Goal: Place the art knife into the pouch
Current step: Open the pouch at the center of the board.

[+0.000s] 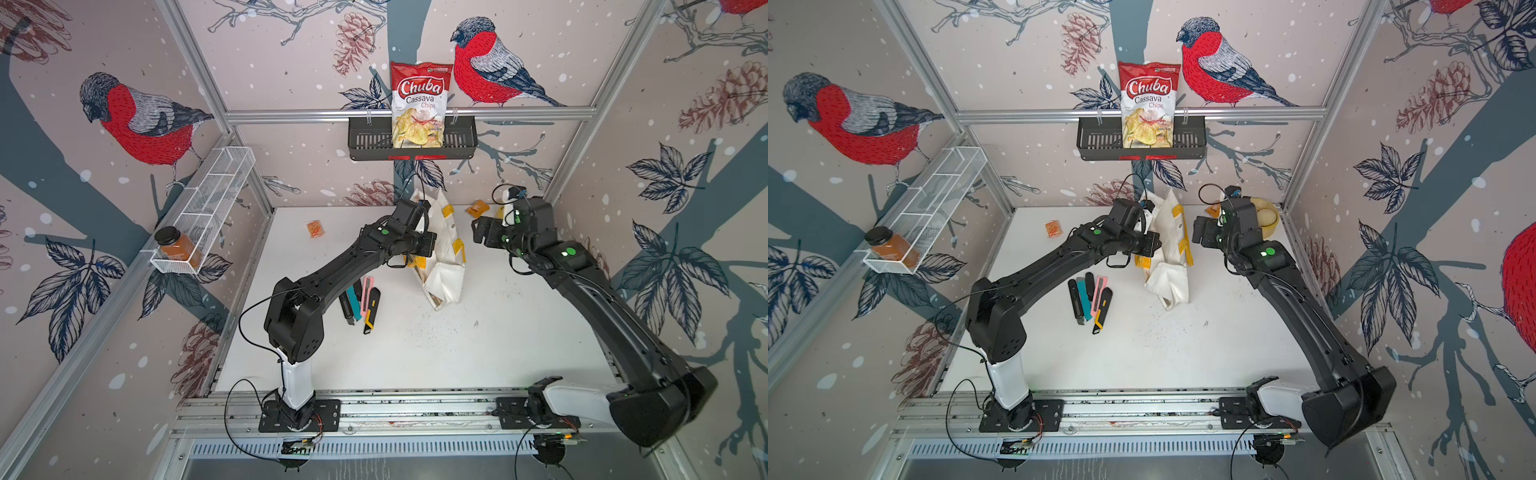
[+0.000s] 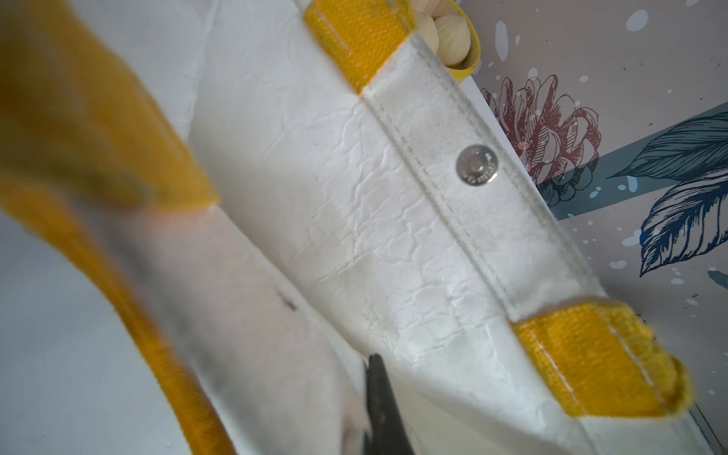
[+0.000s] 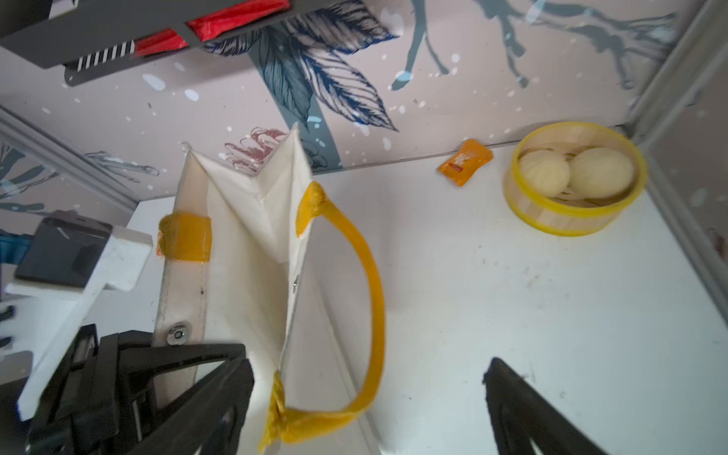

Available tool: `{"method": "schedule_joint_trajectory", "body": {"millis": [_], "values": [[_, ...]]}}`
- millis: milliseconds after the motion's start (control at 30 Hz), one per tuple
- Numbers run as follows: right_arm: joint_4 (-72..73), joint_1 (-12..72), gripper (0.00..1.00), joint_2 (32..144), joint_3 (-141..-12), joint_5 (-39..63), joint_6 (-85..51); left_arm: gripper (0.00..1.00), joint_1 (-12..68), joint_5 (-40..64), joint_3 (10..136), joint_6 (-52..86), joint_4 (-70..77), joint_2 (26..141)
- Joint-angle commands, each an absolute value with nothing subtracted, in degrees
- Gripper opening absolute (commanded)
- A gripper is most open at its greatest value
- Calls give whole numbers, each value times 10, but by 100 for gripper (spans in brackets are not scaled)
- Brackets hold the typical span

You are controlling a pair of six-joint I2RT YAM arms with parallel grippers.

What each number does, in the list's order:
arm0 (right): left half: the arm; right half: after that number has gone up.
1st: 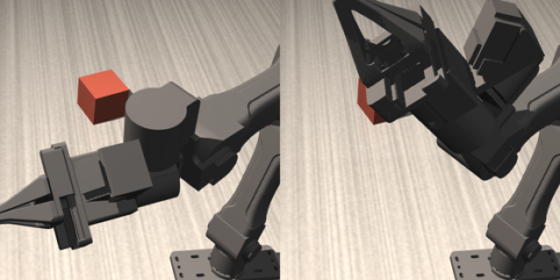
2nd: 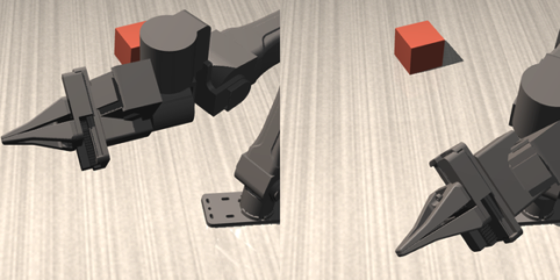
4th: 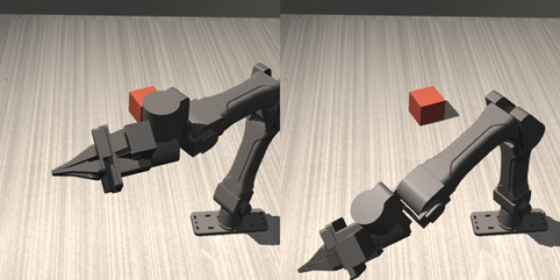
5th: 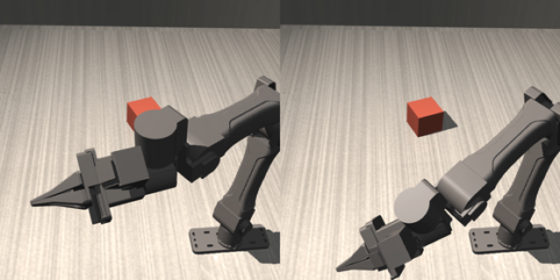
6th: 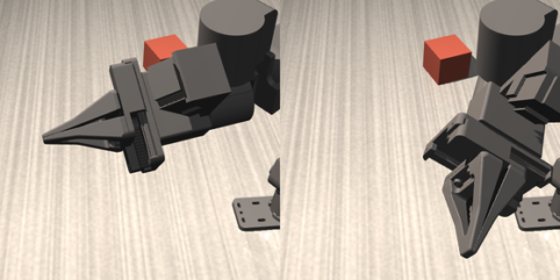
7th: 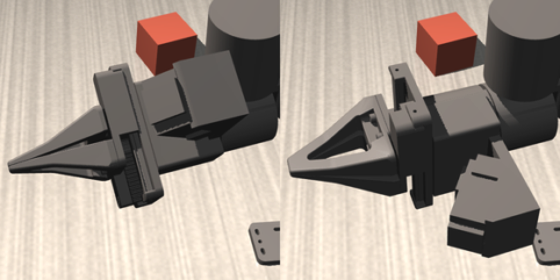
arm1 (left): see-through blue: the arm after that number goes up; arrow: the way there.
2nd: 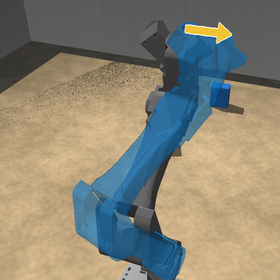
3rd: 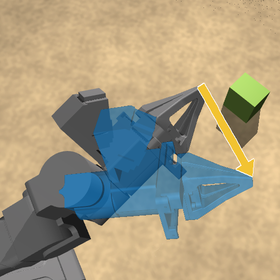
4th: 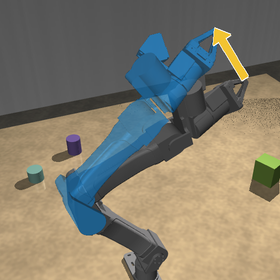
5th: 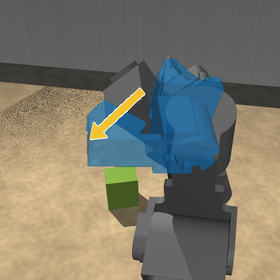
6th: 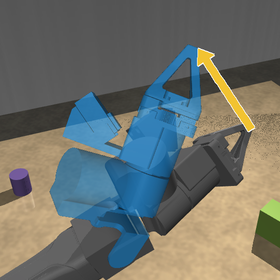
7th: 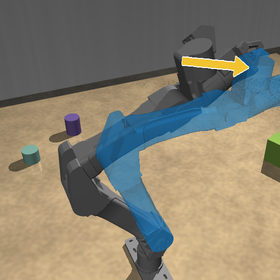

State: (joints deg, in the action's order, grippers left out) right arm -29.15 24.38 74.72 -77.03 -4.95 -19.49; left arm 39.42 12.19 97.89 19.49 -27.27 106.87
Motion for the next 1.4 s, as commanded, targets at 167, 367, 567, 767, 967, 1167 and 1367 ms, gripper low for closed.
{"method": "schedule_joint_trajectory", "body": {"millis": [167,367,567,767,967,1167,1367], "values": [[-187,230,94,820,-753,75,-197,0,399,141,991,184,-257,1064],[-171,237,88,867,-748,95,-205,0,403,142,992,179,-257,1058],[-196,244,0,904,-752,113,-202,0,401,139,1002,175,-257,1058],[-253,209,0,859,-733,16,-182,0,380,13,1017,135,-359,1054],[-352,192,0,841,-764,-92,-155,0,344,-80,1020,119,-428,1053],[-402,181,0,842,-766,-162,-151,0,327,-193,1073,121,-543,1092],[-400,160,0,835,-767,-150,-141,0,319,-169,1078,122,-534,1083]]}}
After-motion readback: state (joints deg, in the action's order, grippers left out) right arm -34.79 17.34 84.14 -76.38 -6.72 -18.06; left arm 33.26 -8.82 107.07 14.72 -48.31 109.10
